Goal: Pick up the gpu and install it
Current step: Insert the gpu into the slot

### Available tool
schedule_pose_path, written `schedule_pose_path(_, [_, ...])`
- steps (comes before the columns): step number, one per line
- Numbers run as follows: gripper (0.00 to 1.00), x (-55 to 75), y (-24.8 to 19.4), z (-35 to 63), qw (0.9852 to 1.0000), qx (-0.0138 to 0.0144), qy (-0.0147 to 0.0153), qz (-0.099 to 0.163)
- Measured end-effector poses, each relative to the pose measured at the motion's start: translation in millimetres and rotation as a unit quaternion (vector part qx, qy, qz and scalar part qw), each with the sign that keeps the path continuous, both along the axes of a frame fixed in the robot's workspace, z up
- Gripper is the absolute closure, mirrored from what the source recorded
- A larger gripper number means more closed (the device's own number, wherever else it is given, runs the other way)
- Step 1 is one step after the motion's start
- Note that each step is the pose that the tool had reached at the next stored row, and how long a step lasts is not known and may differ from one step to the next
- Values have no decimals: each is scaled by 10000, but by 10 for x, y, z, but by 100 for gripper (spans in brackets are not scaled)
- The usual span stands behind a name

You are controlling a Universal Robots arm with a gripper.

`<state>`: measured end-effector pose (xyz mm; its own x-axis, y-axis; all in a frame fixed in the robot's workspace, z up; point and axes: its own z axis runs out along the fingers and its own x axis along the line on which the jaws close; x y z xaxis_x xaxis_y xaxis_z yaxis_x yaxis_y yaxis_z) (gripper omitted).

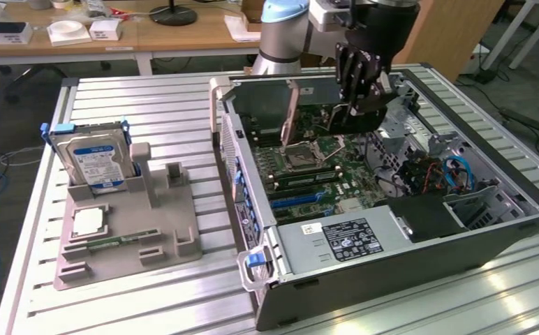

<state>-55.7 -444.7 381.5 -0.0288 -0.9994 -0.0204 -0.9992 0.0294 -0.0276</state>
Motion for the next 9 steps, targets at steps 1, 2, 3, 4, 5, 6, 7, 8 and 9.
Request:
schedule_pose_path(1, [73,-1,0,-14,10000,0,4,0])
schedule_pose_path(2, [73,-1,0,-31,10000,0,6,0])
schedule_pose_path(3, [73,-1,0,-82,10000,1,6,4])
schedule_pose_path(4, [73,-40,0,-107,10000,0,4,4])
schedule_pose_path(5, [73,-97,0,-166,10000,0,5,5])
schedule_pose_path(6, [73,-114,0,-194,10000,2,4,21])
schedule_pose_path(7, [73,-118,0,-203,10000,2,4,29])
schedule_pose_path(8, [73,-121,-1,-211,10000,3,5,39])
schedule_pose_path(9, [73,-124,-2,-219,10000,2,5,50])
